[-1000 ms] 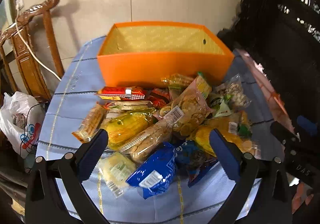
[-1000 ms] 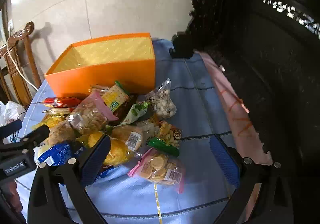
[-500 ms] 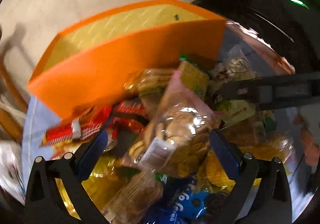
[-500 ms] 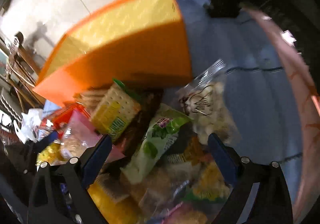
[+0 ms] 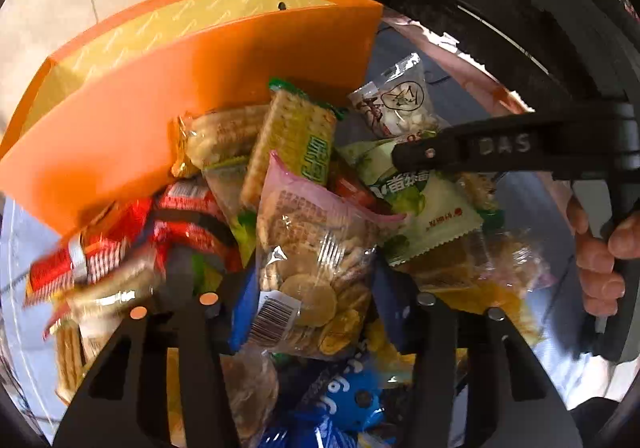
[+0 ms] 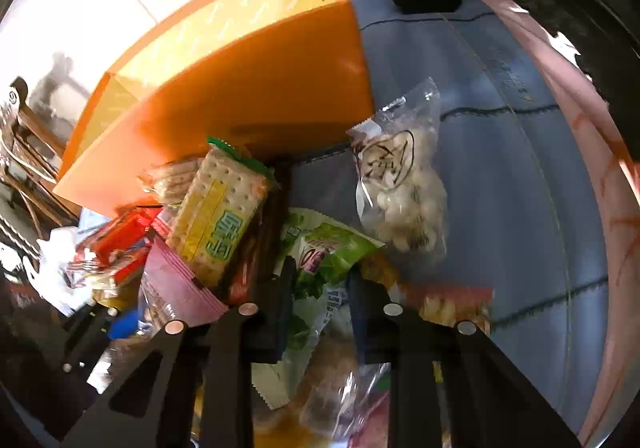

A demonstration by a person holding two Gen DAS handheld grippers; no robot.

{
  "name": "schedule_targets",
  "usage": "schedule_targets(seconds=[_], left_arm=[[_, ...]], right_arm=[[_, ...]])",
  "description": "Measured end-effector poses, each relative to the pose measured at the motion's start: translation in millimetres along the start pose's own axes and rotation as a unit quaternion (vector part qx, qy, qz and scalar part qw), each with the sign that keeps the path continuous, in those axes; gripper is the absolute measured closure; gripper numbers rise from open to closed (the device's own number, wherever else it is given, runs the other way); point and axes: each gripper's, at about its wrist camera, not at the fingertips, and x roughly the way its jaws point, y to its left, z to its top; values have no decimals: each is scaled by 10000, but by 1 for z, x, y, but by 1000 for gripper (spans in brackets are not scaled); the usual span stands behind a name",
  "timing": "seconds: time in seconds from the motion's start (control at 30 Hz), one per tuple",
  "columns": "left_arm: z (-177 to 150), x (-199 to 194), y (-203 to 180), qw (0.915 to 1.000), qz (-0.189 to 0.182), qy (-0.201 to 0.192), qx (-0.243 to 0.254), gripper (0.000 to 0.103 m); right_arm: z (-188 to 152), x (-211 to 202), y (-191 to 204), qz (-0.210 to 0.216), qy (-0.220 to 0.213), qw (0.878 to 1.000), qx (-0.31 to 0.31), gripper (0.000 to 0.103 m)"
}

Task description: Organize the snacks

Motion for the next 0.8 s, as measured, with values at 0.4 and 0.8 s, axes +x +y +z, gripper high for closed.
schedule_targets(seconds=[0.4,0.8], left_arm=[[-8,-68,-2,9968,-404,-574,-375,55],[42,-137,49,9887,-47,-1332,-686,55]], right_arm=[[1,-84,-17,295,-844,9959,119,86],[73,-133,34,719,-1674,9820,-491,86]])
